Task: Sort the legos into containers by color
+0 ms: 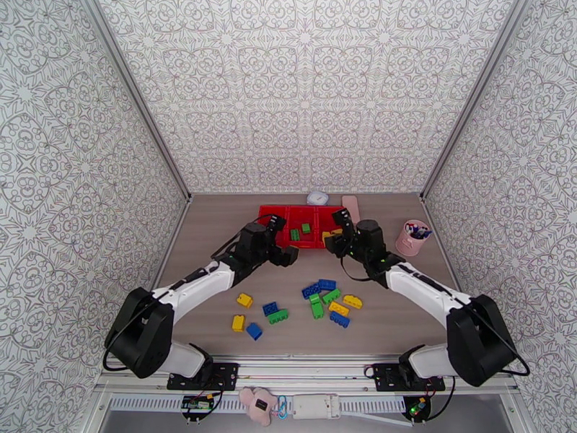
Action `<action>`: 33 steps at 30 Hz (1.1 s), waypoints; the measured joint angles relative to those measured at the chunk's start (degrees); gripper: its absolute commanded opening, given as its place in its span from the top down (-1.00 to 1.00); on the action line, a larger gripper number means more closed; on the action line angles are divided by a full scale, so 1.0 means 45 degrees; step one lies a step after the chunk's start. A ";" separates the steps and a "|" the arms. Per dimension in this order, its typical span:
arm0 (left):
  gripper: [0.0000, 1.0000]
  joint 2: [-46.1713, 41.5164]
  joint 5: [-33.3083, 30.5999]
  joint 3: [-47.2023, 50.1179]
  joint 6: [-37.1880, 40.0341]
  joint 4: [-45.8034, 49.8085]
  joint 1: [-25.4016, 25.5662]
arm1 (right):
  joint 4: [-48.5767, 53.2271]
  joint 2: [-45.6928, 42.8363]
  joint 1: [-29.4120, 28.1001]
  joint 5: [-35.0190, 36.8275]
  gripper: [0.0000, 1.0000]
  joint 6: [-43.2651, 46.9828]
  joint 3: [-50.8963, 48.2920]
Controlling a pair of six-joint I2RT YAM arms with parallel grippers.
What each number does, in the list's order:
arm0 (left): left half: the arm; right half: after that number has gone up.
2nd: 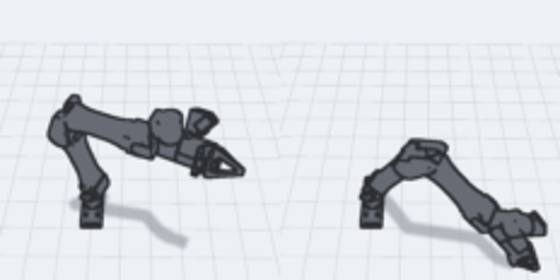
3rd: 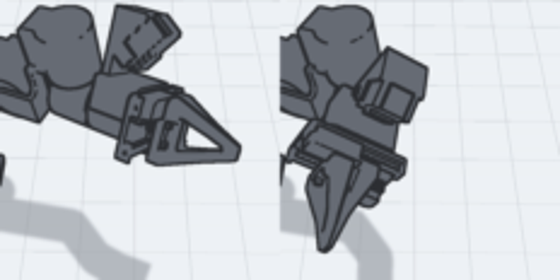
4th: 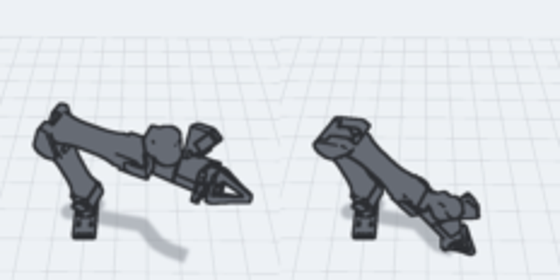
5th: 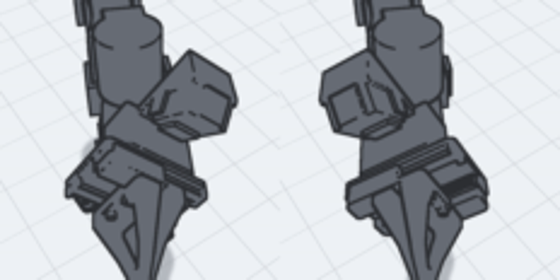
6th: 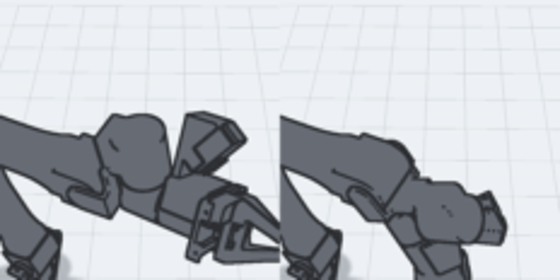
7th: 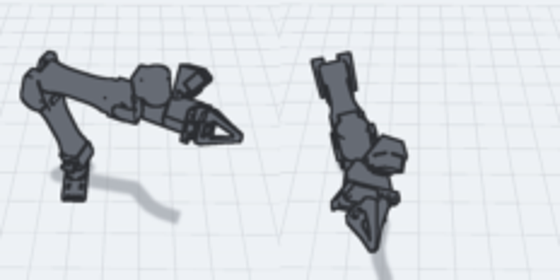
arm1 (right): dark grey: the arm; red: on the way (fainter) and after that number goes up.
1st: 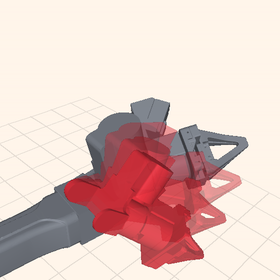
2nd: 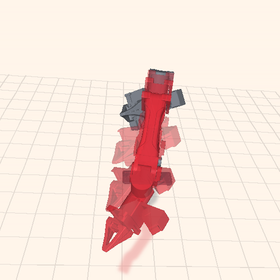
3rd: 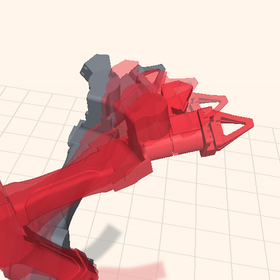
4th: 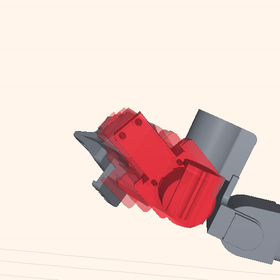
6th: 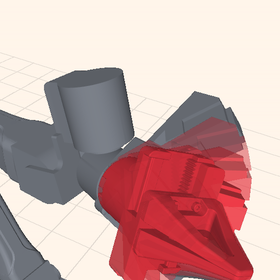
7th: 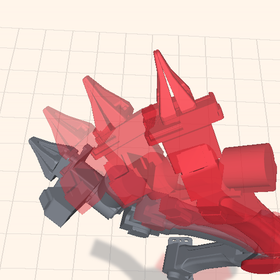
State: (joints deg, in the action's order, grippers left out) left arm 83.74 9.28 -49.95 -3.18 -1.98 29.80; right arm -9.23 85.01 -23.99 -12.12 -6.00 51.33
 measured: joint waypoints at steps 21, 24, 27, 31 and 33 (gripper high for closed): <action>-0.98 -0.0374 0.1875 0.0364 0.1574 -0.1020 0.0670 | 0.0393 0.4507 0.0869 0.0928 -0.43 -0.1564 0.3691; -0.98 -0.1030 0.1486 0.0811 0.1268 -0.0850 0.0559 | 0.0389 0.3677 0.0865 0.0423 -0.61 -0.1035 0.3337; -0.98 -0.1656 0.0845 0.1010 0.0772 -0.0194 0.0534 | 0.0330 0.2759 0.0865 -0.0418 -0.73 -0.0476 0.2973; -0.99 -0.2370 -0.0563 0.1015 -0.0267 0.1224 0.0534 | 0.0253 0.2074 0.0816 -0.1506 -0.81 0.0189 0.2793; -0.99 -0.2720 -0.1384 0.1020 -0.0913 0.2297 0.0539 | 0.0282 0.1948 0.0729 -0.1938 -0.82 0.0568 0.2793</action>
State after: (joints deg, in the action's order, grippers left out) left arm 71.50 3.05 -45.36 -7.29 8.36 32.23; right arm -7.97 93.78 -20.71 -20.84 -3.44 63.90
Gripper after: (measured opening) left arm 0.993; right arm 0.906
